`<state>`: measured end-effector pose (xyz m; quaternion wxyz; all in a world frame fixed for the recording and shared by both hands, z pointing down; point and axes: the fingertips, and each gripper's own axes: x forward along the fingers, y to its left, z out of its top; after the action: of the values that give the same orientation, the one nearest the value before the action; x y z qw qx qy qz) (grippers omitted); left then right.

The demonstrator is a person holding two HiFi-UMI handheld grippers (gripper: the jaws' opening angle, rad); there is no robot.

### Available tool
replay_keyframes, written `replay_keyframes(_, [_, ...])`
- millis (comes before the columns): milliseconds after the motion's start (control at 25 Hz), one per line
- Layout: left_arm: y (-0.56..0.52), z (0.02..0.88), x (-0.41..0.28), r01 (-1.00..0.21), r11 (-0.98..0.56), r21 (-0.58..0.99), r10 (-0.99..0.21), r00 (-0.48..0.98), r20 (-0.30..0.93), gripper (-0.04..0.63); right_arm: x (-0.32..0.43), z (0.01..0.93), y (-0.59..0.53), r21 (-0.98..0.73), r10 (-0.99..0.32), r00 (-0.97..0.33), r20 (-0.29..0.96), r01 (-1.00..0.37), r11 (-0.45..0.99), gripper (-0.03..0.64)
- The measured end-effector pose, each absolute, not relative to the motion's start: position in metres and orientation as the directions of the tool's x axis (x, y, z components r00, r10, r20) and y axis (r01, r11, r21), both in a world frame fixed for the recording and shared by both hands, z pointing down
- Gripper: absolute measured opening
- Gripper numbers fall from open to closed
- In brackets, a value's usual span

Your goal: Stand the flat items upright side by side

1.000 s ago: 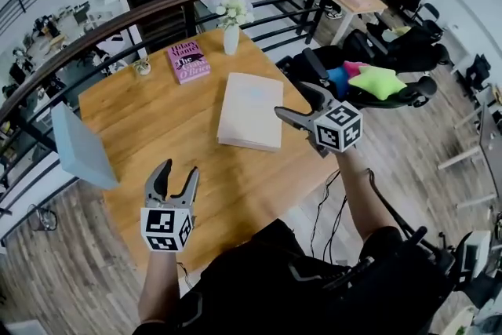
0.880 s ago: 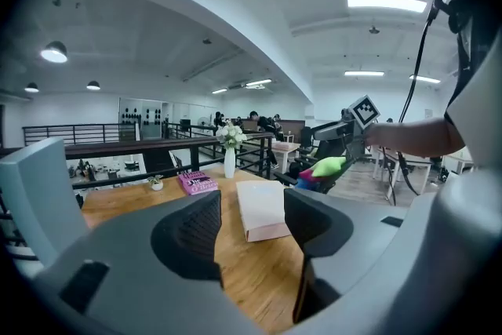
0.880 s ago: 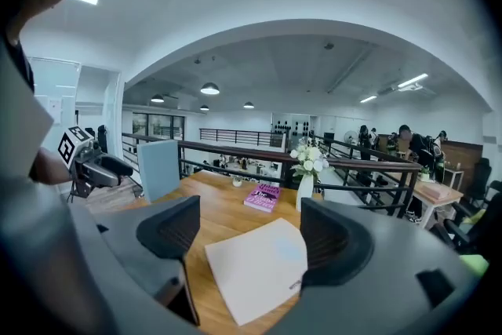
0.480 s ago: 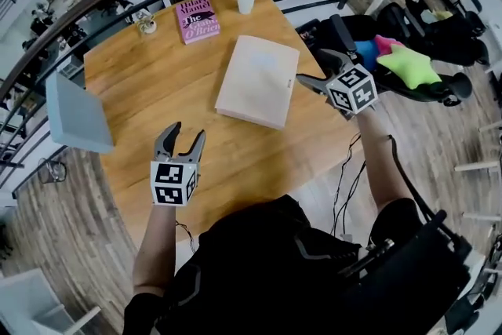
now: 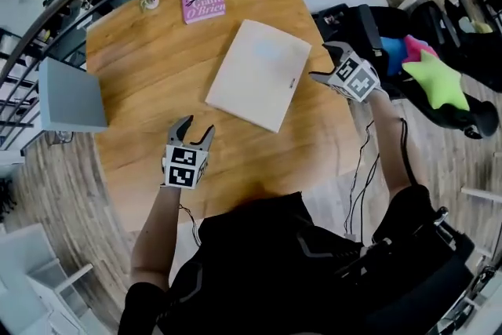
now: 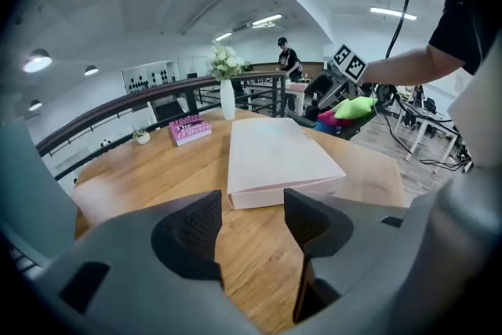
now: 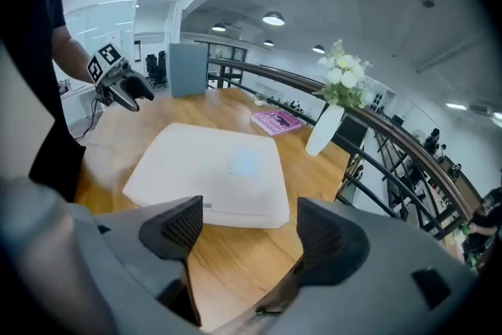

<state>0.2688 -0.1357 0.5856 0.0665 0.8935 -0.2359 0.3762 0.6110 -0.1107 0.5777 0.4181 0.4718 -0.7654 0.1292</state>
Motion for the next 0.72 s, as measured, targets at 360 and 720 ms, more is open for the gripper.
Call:
replay_keyframes(360, [-0.151, 0.636, 0.289, -0.433, -0.889, -0.151, -0.365, 0.469, 0.804, 0.261, 0.648, 0.652, -0.148, 0.199, -0.481, -0.177, 0.859, -0.750, 0.631, 0.379])
replay_keyframes(720, [-0.177, 0.665, 0.295, -0.395, -0.901, -0.180, -0.343, 0.393, 0.853, 0.265, 0.659, 0.707, -0.173, 0.211, -0.337, -0.126, 0.933, -0.568, 0.795, 0.377])
